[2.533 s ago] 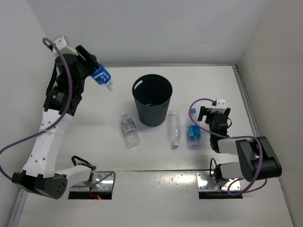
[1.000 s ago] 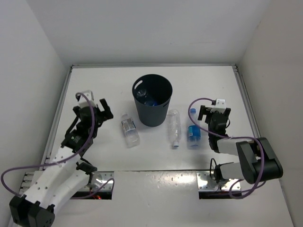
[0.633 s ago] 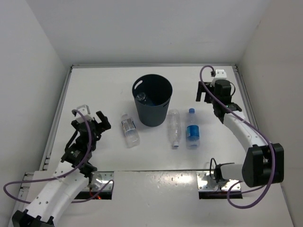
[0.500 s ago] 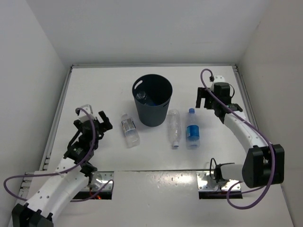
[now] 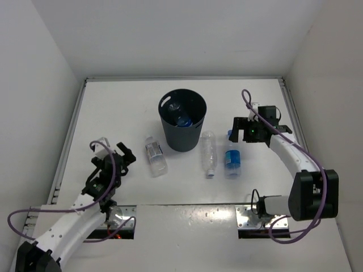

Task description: Put the plastic bottles in the bin

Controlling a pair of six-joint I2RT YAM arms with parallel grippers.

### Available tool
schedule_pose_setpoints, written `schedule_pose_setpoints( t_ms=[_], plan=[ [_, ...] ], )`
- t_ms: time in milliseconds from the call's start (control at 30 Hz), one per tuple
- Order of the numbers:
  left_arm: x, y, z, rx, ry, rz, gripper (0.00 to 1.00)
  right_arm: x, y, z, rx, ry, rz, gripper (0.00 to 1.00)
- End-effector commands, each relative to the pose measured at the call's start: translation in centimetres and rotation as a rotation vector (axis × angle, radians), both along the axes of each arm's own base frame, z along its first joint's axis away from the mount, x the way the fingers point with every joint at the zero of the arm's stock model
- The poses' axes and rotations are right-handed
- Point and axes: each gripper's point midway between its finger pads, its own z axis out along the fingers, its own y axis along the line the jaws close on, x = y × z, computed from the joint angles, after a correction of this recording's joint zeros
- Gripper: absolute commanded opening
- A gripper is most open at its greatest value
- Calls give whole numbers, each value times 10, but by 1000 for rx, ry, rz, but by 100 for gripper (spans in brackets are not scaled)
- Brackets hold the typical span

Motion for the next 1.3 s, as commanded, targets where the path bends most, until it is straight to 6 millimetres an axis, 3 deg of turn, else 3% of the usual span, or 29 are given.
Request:
schedule_pose_setpoints(
  t_ms=[0, 133, 333, 400, 700, 867, 900, 1033, 1167, 1200, 1267],
  plan=[
    [-7, -9, -14, -115, -60, 6, 100, -7, 14, -14, 31, 52, 82, 100],
    [-6, -5, -7, -122, -94, 32, 100, -9, 19, -30, 28, 98, 131, 100],
    [-6, -11, -25, -68, 19, 4, 100, -18, 16, -59, 32, 197, 131, 100],
    [-4, -14, -21, -61, 30, -7, 100, -23, 15, -67, 28, 225, 138, 100],
    [-3, -14, -22, -56, 39, -7, 100, -24, 6, -86, 13, 276, 107, 78],
    [-3, -14, -22, -56, 39, -7, 100, -6, -7, -76, 54, 247, 10, 66],
    [-3, -14, -22, -56, 39, -7, 100, -1, -7, -72, 53, 231, 10, 58],
    [-3, -14, -24, -52, 49, -6, 100, 37, -28, -48, 67, 134, -85, 48],
    [-4, -14, -26, -47, 57, -6, 100, 81, -52, -9, 81, 28, -176, 37],
    [-4, -14, -26, -47, 57, -6, 100, 98, -54, 8, 85, -19, -181, 34],
    [-4, -14, -26, -47, 57, -6, 100, 113, -55, 25, 102, -52, -201, 28]
  ],
)
